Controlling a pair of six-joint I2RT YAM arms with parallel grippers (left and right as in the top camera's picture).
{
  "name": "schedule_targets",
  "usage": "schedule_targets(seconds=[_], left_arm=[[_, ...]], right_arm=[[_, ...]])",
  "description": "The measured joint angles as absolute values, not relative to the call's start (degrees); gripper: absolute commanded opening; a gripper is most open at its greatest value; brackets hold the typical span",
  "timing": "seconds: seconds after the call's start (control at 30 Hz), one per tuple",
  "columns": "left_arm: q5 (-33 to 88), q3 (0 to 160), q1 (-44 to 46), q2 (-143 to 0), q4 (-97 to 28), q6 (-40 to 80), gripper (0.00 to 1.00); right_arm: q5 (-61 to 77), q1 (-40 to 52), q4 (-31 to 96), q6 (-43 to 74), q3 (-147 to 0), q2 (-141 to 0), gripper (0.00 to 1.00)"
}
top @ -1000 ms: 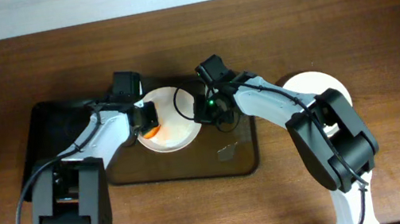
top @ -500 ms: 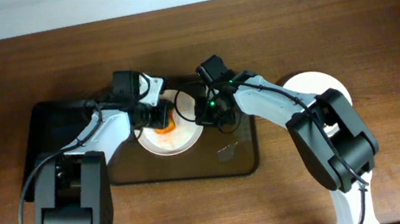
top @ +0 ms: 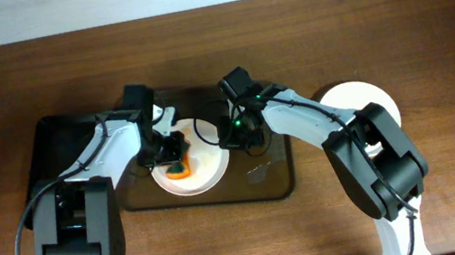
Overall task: Clean dirty plates on tray and stack at the side
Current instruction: 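Scrub the last plate with the sponge in the left gripper, then lift the last plate with the right gripper and stack it on the pile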
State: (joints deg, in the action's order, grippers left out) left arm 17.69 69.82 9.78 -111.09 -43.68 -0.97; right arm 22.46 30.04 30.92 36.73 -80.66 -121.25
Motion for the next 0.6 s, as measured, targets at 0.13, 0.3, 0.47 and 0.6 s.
schedule_targets(seconds=[0.13,0.3,0.47,0.6], left_arm=[[25.0,71.6,9.9,-112.9,-42.1,-4.4,0.0],[25.2,87.1,7.9,-114.0,-47.5,-2.3,0.0],[17.6,104.4,2.5,-113.8,-60.9,-0.2,0.0],[15.8,102.9,2.1,-113.8,-61.8,0.3,0.0]], right_arm=[[22.6,30.0,31.0,37.1,-80.7,-121.3,0.04],[22.6,30.0,31.0,37.5,-80.7,-121.3,0.04],[22.9,29.8,31.0,36.0,-80.7,-121.3,0.04],[28.9,26.5,31.7,28.5,-80.8,-121.3,0.04]])
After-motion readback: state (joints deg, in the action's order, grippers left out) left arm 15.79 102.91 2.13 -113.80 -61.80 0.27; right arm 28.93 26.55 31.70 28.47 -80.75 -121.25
